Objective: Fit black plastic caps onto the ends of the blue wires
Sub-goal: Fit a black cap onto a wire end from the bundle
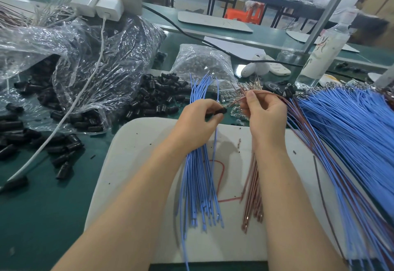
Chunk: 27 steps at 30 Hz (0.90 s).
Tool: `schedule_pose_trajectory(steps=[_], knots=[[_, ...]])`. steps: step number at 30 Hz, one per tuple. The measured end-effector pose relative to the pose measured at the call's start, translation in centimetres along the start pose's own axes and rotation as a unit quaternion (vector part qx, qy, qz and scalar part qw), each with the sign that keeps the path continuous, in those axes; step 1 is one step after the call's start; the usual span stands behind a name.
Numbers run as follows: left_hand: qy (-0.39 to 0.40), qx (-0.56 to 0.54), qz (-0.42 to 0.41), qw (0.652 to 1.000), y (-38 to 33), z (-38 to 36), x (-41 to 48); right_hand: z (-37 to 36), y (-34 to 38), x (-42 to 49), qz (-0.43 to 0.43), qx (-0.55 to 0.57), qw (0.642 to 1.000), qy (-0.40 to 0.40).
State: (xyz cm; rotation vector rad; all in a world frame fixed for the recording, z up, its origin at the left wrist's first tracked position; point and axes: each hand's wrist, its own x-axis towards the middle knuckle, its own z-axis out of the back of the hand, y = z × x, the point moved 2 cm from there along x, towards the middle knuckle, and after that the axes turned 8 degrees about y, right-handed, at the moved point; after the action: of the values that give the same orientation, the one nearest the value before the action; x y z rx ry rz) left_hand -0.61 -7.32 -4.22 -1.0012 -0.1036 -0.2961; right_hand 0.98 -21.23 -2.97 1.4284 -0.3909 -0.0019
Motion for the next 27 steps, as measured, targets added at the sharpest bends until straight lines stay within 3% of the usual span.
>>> schedule_pose_trajectory(steps=[19, 27], knots=[[-0.054, 0.022, -0.003, 0.998, 0.0, 0.3, -0.1, -1.2, 1.4, -1.5, 0.099, -0.211, 0.97, 0.063], [-0.066, 0.036, -0.019, 0.997, -0.4, 0.4, -0.4, -1.3, 1.4, -1.6, 0.067, -0.233, 0.964, 0.109]])
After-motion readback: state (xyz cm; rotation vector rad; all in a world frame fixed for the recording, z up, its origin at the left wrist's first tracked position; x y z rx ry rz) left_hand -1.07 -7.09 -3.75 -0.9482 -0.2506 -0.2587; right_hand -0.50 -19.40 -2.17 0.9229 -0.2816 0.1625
